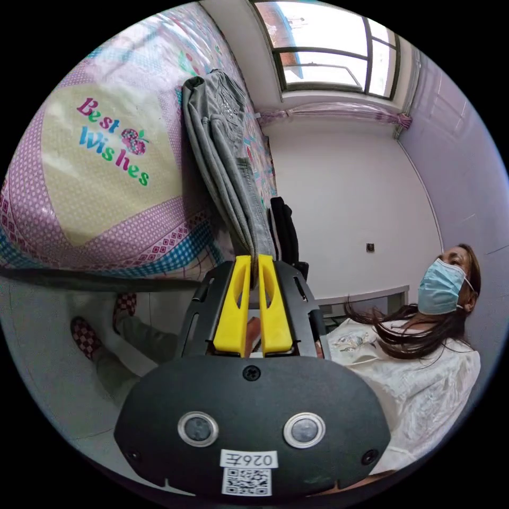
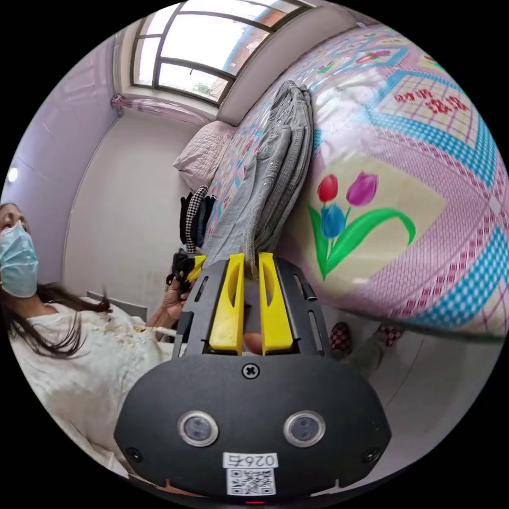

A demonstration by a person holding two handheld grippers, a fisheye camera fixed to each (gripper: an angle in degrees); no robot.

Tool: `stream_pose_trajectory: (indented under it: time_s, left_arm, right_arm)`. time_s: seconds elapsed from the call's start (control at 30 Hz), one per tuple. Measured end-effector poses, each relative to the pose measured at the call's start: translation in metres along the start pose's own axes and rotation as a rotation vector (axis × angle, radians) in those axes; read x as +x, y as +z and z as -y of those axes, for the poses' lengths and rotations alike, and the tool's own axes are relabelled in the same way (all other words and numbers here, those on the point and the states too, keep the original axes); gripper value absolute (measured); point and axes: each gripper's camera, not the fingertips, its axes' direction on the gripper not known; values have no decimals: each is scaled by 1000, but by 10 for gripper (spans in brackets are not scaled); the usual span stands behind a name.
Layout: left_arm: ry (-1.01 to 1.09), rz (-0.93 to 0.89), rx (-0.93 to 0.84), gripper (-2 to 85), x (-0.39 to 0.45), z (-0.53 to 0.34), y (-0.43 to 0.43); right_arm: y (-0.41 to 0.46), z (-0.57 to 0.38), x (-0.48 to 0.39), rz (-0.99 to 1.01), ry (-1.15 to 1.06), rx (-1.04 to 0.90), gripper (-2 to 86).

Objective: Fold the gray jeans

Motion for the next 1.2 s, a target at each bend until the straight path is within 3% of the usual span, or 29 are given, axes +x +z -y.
stream_pose_trajectory:
  time_s: [0.23, 0.4, 0.57, 0.8, 1.03, 1.2]
  left_arm:
    - [7, -43, -72, 3, 41, -32, -31]
    - [58, -132, -52, 4, 64, -9, -51]
    - [164, -232, -44, 7, 93, 65, -56]
    - [237, -273, -47, 25, 120, 236, -38]
    - [44, -159, 43, 47, 38, 405, 1]
    - [-145, -141, 186, 73, -24, 434, 7]
  right_arm:
    - [-45, -44, -40, 72, 77, -63, 4]
    - [-66, -33, -62, 165, 101, -16, 5]
    - [-80, 55, -77, 301, 6, 0, 6]
    - [-60, 220, -53, 457, 16, -12, 9]
    - [36, 390, 53, 313, 189, -62, 19]
    - [104, 431, 119, 288, 282, -117, 62]
